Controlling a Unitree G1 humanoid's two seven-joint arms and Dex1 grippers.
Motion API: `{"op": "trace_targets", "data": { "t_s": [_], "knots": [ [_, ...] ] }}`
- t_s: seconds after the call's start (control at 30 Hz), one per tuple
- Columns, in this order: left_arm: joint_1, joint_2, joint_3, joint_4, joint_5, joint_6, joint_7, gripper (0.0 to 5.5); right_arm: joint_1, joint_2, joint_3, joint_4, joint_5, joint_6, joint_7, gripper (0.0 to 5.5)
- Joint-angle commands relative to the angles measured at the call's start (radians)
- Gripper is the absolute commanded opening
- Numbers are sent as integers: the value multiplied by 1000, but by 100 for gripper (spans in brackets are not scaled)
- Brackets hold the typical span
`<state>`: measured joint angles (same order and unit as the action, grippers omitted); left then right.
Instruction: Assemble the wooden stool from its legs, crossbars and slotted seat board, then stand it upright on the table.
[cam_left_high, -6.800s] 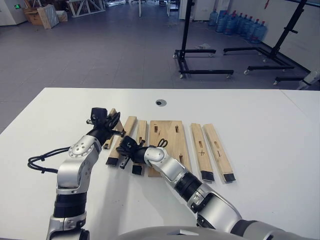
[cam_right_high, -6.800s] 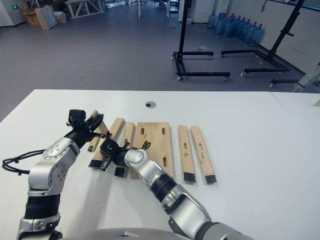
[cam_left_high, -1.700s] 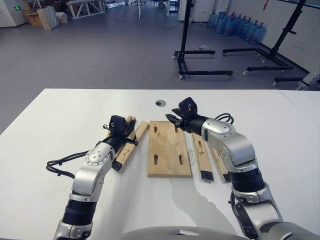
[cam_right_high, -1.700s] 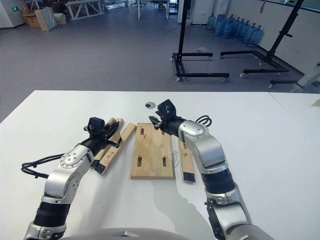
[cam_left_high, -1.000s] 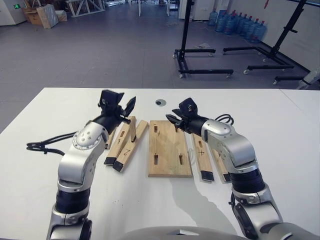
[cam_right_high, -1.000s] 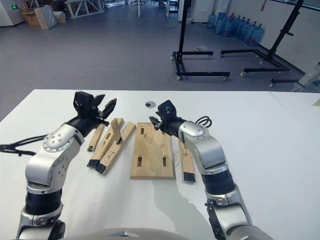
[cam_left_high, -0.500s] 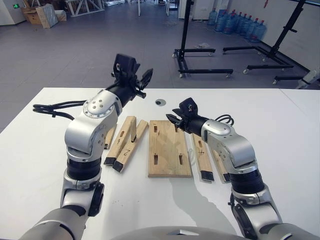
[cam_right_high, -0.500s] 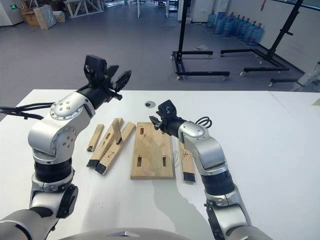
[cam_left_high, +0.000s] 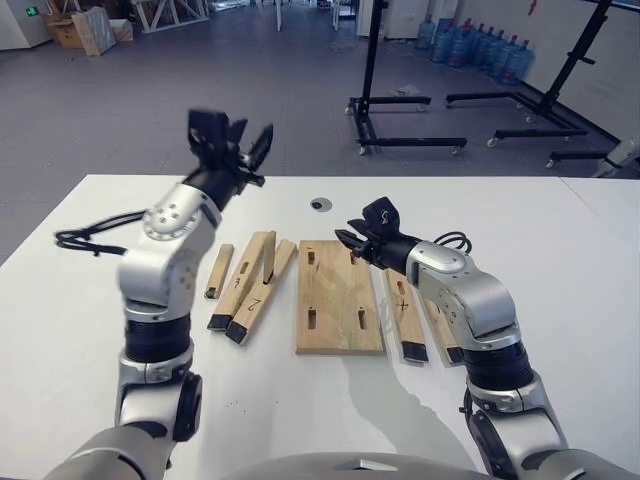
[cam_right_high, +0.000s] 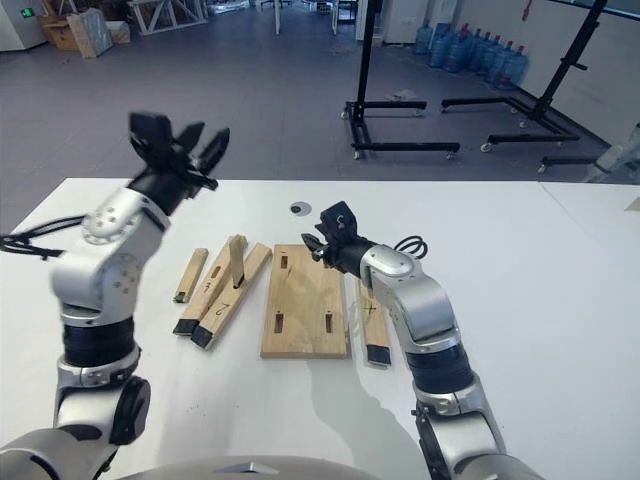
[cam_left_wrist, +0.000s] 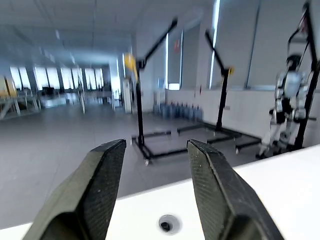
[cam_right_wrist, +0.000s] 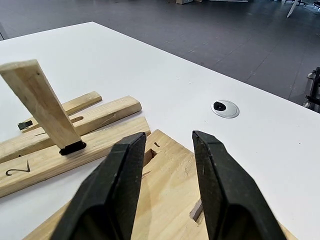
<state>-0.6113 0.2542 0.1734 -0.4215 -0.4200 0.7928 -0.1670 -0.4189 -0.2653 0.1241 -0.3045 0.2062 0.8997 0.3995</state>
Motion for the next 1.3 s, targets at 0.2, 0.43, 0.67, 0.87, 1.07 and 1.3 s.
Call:
{"op": "trace_targets", "data": {
  "t_s": [0.2, 0.43, 0.67, 0.87, 1.07, 1.3],
  "knots": [
    [299, 374, 333, 16, -500, 385, -456, 224, 169, -137, -196, -81, 17, 2, -5, 170],
    [705, 346, -28, -107, -171, 163, -367, 224, 155, -145, -182, -60, 16, -15, -9, 170],
    [647, 325, -238, -188, 7, 192, -189, 363, 125, -108, -137, -55, 17, -7, -29, 170],
    [596, 225, -306, -69, 74, 224, -102, 503, 100, -104, -113, -37, 19, -7, -27, 170],
    [602, 165, -293, -62, 75, 250, -82, 538, 89, -106, -102, -21, 18, -14, -21, 170],
    [650, 216, -307, -125, 84, 324, -97, 538, 111, -89, -94, -34, 19, -15, -31, 170]
  ]
}}
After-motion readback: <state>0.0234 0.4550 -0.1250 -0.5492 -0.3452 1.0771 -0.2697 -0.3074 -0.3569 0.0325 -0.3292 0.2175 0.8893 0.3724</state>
